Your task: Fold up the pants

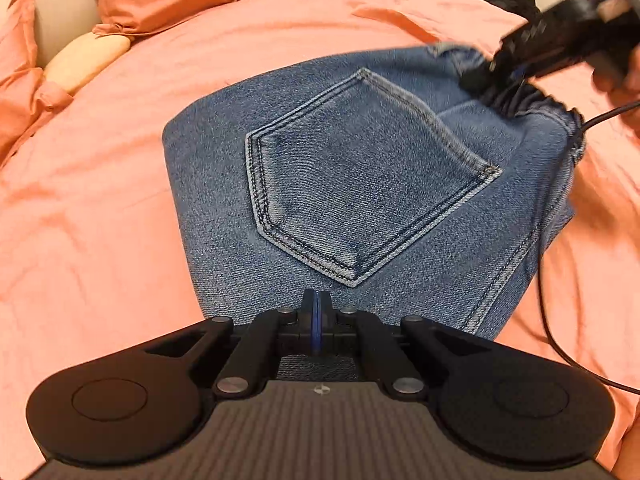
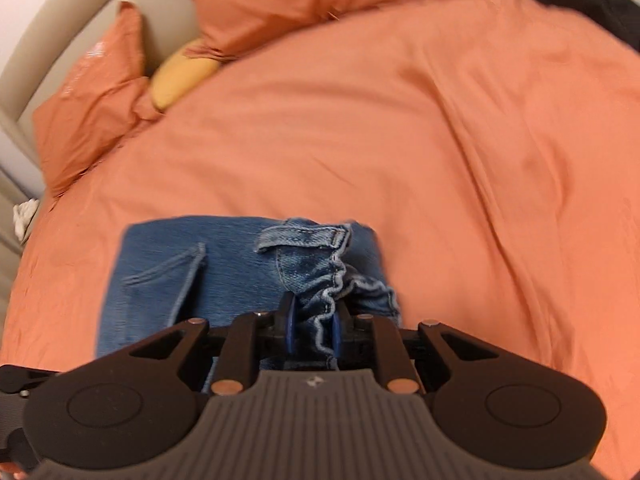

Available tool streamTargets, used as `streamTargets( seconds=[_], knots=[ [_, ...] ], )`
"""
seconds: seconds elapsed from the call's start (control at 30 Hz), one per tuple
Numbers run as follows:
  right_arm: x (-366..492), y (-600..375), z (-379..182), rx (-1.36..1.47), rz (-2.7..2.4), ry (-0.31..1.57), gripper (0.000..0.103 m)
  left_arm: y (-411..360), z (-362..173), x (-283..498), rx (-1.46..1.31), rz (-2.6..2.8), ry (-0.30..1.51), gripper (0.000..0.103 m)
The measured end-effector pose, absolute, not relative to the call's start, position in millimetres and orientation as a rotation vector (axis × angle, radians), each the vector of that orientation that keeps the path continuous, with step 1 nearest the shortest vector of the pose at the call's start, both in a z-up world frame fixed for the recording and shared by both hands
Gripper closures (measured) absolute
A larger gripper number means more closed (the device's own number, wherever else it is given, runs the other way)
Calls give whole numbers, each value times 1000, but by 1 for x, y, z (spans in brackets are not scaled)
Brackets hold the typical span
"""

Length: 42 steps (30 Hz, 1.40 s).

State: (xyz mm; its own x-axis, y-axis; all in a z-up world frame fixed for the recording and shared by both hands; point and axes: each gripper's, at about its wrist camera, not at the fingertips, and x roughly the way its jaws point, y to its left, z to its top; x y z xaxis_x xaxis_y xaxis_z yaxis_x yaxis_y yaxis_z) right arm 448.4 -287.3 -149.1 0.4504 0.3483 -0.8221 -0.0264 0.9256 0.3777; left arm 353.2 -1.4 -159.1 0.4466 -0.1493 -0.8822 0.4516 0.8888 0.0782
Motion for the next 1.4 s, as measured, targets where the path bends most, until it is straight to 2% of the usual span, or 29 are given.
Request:
streamTargets(
  seconds=[0.17,0.2,0.23,0.27,0.33,0.43,0.5,0.7,0.9,1.1,1.13,1.17,1.2,1.23,1.27,1.4],
  knots=[
    [453,-271,-142,250,216,1088,86,-2,-153,356,337,-385,1044,103],
    [450,-265,-135,202,221,1078,82,-3,-152,354,347,-385,1037,103],
    [444,-265,-127,159,217,1065,73,-3,-150,352,350,-380,1028,97],
    [438,-262,-118,120,223,1038,69,-2,-146,350,340,-378,1011,88],
    [418,-261,-98,36,252,974,69,-3,-140,343,309,-383,980,82],
    [385,-252,-77,-69,317,903,70,-3,-134,335,308,-390,958,79],
    [361,-242,-70,-135,375,879,75,-2,-134,330,322,-385,956,76],
    [327,-227,-95,-314,386,895,75,14,-144,315,315,-345,972,71],
    [329,-241,-133,-243,325,940,75,23,-157,309,260,-332,991,70],
    [333,-241,-126,-152,255,928,75,22,-154,312,251,-313,995,70],
    [330,-244,-119,-117,243,911,72,24,-149,311,244,-313,985,68],
    [324,-249,-112,-63,242,894,68,28,-146,307,230,-300,973,58],
    [319,-256,-107,10,236,883,51,34,-142,305,211,-282,956,50],
    [314,-262,-103,81,221,876,33,40,-138,303,185,-266,934,33],
    [307,-269,-102,149,203,870,30,49,-135,303,152,-254,917,29],
    [299,-294,-121,385,164,917,32,78,-137,319,-10,-208,945,29]
  ],
)
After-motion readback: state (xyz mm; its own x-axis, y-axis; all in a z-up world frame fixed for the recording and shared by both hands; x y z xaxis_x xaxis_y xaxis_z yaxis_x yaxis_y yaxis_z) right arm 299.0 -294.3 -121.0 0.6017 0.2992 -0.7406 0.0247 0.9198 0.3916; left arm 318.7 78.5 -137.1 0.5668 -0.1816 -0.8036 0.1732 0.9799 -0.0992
